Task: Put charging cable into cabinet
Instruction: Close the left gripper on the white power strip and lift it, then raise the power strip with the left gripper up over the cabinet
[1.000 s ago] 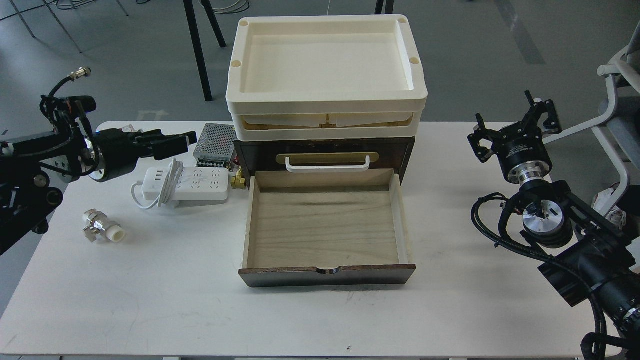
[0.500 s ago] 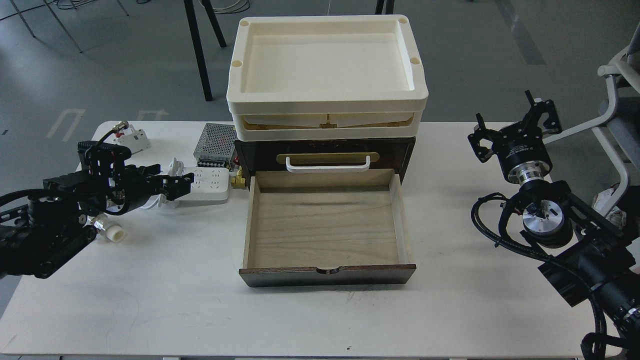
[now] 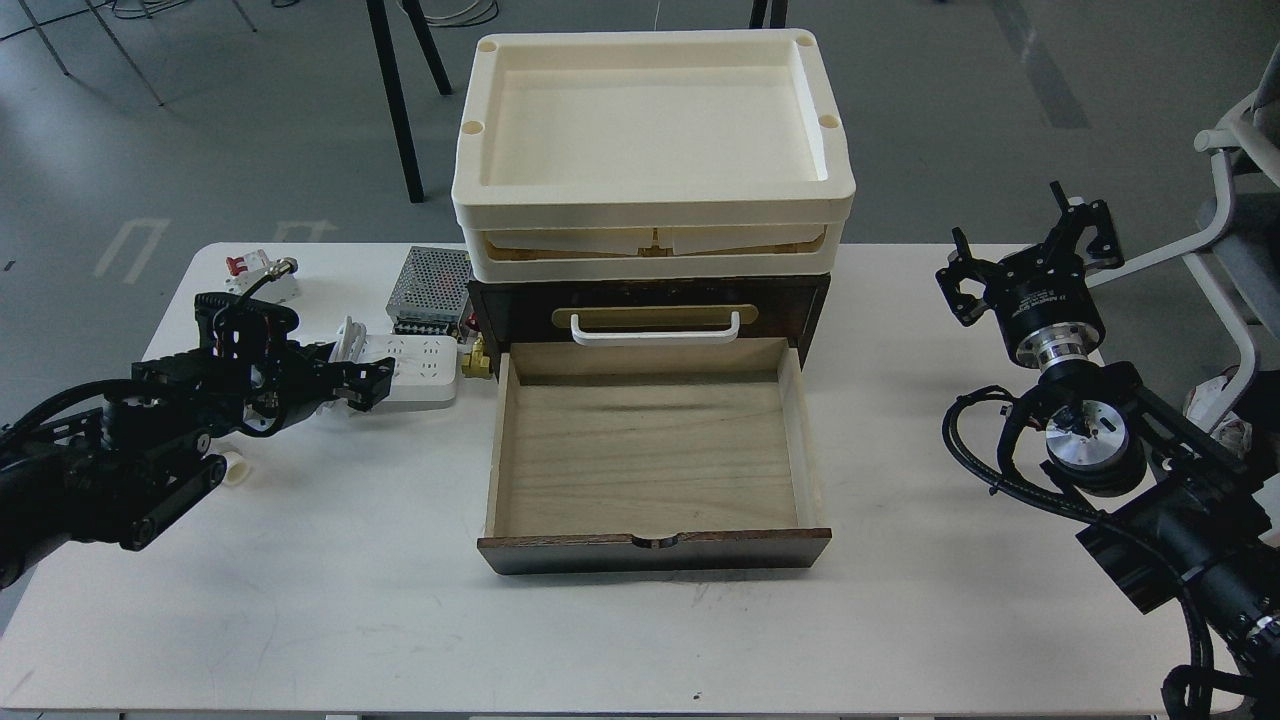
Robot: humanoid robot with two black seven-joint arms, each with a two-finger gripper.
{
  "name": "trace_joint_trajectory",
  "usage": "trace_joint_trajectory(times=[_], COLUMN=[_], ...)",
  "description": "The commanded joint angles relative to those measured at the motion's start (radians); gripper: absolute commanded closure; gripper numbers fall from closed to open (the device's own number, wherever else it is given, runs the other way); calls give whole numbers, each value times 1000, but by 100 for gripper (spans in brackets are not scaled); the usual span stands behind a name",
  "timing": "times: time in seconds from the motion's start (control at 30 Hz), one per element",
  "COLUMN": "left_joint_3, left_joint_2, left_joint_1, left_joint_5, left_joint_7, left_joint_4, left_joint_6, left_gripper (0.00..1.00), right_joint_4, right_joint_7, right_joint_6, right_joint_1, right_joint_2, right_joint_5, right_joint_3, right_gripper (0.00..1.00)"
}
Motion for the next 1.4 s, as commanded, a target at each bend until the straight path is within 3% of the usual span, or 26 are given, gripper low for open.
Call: trace_joint_trajectory(times=[0.0,0.03,0.13,0.37,0.5,0.63,1.0,1.17,1.37], left_joint_3=[6,7,6,3,-5,-7,-29,-76,-77], left_joint_2=[-1,-1,0,8,75,210,517,598,651], left_joint_1=[-3,-3,-5,-39,-71,-85,-163,-256,-465], left_joint_5=[-12,-12,-12,-12,-54,-94,-96,-96,-96], left_joint_7=[-1,-2,-4,-7,-25,-56,-65,-67,-41], left_joint_4=[19,19,20,8,-15,-127,-337,-420,-616], left_joint_6=[-1,-3,-3,-1,-8,-14,-6,-18,-106], left_gripper=[75,83,91,99,100,100,100,99,99], right_joint_4=[-1,-3,-3,-3,-3,-3,-3,-3,-4], right_joint_7=[2,0,2,2,2,2,2,3,2], right_joint_6=[0,0,0,0,-3,-5,-6,-5,-6], right_joint_1=[2,2,3,3,3,3,5,3,5], right_joint_2=[0,0,0,0,2,2,2,2,2], right_joint_5=[0,0,0,0,0,0,0,0,0], right_joint_3=[0,0,0,0,0,0,0,0,0], right_gripper=[0,0,0,0,0,0,0,0,0])
